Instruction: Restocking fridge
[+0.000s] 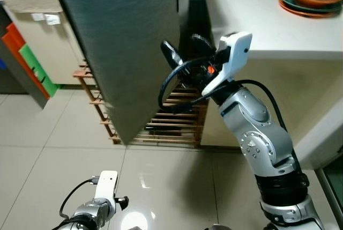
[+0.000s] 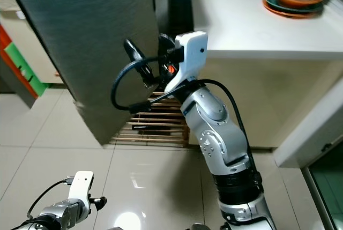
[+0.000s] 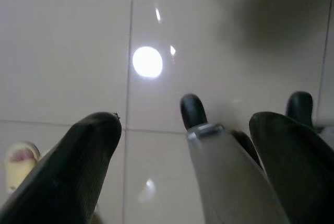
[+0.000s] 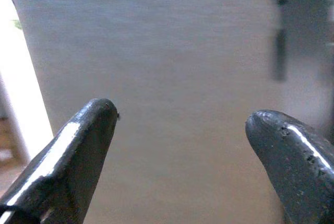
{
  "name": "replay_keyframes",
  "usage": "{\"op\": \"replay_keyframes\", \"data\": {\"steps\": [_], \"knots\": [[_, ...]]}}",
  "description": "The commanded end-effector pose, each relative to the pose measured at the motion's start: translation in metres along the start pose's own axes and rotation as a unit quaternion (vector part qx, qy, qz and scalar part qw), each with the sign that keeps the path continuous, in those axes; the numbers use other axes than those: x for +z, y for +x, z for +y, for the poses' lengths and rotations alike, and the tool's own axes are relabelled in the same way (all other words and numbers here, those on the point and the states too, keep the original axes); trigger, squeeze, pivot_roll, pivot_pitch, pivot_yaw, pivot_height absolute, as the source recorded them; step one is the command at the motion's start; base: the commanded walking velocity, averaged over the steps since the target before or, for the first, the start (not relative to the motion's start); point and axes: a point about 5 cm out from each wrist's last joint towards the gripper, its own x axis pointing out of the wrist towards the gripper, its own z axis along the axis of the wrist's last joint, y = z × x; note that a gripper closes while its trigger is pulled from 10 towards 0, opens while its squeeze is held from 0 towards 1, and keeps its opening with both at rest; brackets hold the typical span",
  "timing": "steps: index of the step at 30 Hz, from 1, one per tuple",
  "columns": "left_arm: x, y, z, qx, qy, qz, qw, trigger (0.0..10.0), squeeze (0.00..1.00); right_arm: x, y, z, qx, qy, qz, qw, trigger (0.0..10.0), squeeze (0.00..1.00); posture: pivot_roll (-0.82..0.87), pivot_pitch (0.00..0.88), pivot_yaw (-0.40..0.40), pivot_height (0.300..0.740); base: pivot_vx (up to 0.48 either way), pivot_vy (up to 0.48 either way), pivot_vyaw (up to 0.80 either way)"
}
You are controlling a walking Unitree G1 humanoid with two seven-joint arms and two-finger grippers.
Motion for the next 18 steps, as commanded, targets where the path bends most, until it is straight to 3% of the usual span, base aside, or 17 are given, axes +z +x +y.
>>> {"op": "replay_keyframes", "data": {"steps": [1, 2, 5, 6, 7, 8, 9, 10, 11, 13, 14, 15, 17, 18], "knots": [[0.025, -0.001, 0.0, -0.003, 0.043, -0.068, 0.997, 10.0, 0.0, -0.012, -0.014, -0.038, -0.11, -0.047, 0.034, 0.992, 10.0, 0.0, -0.17, 0.0, 0.055, 0.74, 0.0, 0.0, 0.0], [0.04, -0.003, -0.002, -0.005, 0.051, -0.11, 0.993, 10.0, 0.0, -0.016, -0.02, -0.048, -0.143, -0.056, 0.04, 0.987, 10.0, 0.0, -0.17, 0.0, 0.059, 0.74, 0.0, 0.0, 0.0], [0.049, -0.004, -0.003, -0.007, 0.053, -0.135, 0.989, 10.0, 0.0, -0.017, -0.023, -0.053, -0.16, -0.058, 0.044, 0.984, 10.0, 0.0, -0.17, 0.0, 0.059, 0.74, 0.0, 0.0, 0.0], [0.071, -0.008, -0.007, -0.009, 0.051, -0.189, 0.981, 10.0, 0.0, -0.021, -0.03, -0.058, -0.178, -0.071, 0.05, 0.98, 10.0, 0.0, -0.17, 0.0, 0.058, 0.74, 0.0, 0.0, 0.0], [0.104, -0.018, -0.013, -0.013, 0.044, -0.272, 0.961, 10.0, 0.0, -0.027, -0.037, -0.062, -0.19, -0.077, 0.058, 0.977, 10.0, 0.0, -0.16, 0.0, 0.057, 0.74, 0.0, 0.0, 0.0], [0.104, -0.018, -0.013, -0.013, 0.044, -0.272, 0.961, 10.0, 0.0, -0.027, -0.037, -0.062, -0.19, -0.077, 0.058, 0.977, 10.0, 0.0, -0.16, 0.0, 0.057, 0.74, 0.0, 0.0, 0.0], [0.163, -0.051, -0.025, -0.021, 0.044, -0.417, 0.908, 10.0, 0.0, -0.04, -0.054, -0.068, -0.219, -0.078, 0.079, 0.969, 10.0, 0.0, -0.15, 0.0, 0.053, 0.74, 0.0, 0.0, 0.0], [0.184, -0.07, -0.029, -0.025, 0.036, -0.47, 0.882, 10.0, 0.0, -0.047, -0.061, -0.068, -0.226, -0.074, 0.09, 0.967, 10.0, 0.0, -0.15, 0.0, 0.053, 0.74, 0.0, 0.0, 0.0], [0.195, -0.082, -0.031, -0.028, 0.03, -0.498, 0.866, 10.0, 0.0, -0.051, -0.065, -0.068, -0.23, -0.073, 0.096, 0.966, 10.0, 0.0, -0.15, 0.0, 0.053, 0.74, 0.0, 0.0, 0.0], [0.195, -0.082, -0.031, -0.028, 0.03, -0.498, 0.866, 10.0, 0.0, -0.051, -0.065, -0.068, -0.23, -0.073, 0.096, 0.966, 10.0, 0.0, -0.15, 0.0, 0.053, 0.74, 0.0, 0.0, 0.0], [0.202, -0.091, -0.033, -0.036, 0.03, -0.518, 0.854, 10.0, 0.0, -0.055, -0.067, -0.067, -0.23, -0.075, 0.099, 0.965, 10.0, 0.0, -0.15, 0.0, 0.056, 0.74, 0.0, 0.0, 0.0], [0.202, -0.091, -0.033, -0.036, 0.03, -0.518, 0.854, 10.0, 0.0, -0.055, -0.067, -0.067, -0.23, -0.075, 0.099, 0.965, 10.0, 0.0, -0.15, 0.0, 0.056, 0.74, 0.0, 0.0, 0.0], [0.218, -0.11, -0.041, -0.056, 0.028, -0.547, 0.835, 10.0, 0.0, -0.063, -0.071, -0.065, -0.229, -0.083, 0.104, 0.964, 10.0, 0.0, -0.15, 0.0, 0.058, 0.74, 0.0, 0.0, 0.0], [0.218, -0.11, -0.041, -0.056, 0.028, -0.547, 0.835, 10.0, 0.0, -0.063, -0.071, -0.065, -0.229, -0.083, 0.104, 0.964, 10.0, 0.0, -0.15, 0.0, 0.058, 0.74, 0.0, 0.0, 0.0]]}}
